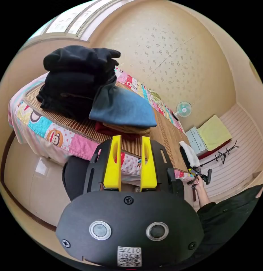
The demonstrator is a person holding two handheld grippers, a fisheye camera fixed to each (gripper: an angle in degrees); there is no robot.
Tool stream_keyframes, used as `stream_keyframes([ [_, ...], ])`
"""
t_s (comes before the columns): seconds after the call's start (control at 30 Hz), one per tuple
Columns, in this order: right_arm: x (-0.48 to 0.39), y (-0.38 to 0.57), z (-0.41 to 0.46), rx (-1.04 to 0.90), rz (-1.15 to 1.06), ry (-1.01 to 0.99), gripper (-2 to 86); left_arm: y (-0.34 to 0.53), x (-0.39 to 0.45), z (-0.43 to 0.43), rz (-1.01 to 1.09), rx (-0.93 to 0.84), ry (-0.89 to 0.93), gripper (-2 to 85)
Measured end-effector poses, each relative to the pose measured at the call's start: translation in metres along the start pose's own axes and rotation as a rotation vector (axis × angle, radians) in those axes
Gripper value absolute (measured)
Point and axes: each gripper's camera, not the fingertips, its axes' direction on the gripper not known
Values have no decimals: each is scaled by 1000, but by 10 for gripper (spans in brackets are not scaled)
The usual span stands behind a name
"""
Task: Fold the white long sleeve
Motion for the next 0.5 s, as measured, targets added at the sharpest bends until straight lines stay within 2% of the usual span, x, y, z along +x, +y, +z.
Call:
stream_keyframes([
  [0.1, 49, -28, -45, 148, 120, 61, 50, -13, 44, 16, 76, 17, 47, 108],
  [0.23, 107, -66, -61, 275, 252, -20, 68, -19, 88, 38, 100, 18, 104, 107],
  [0.5, 159, -106, -34, 322, 482, -200, 42, -3, 115, 66, 70, -22, 181, 107],
])
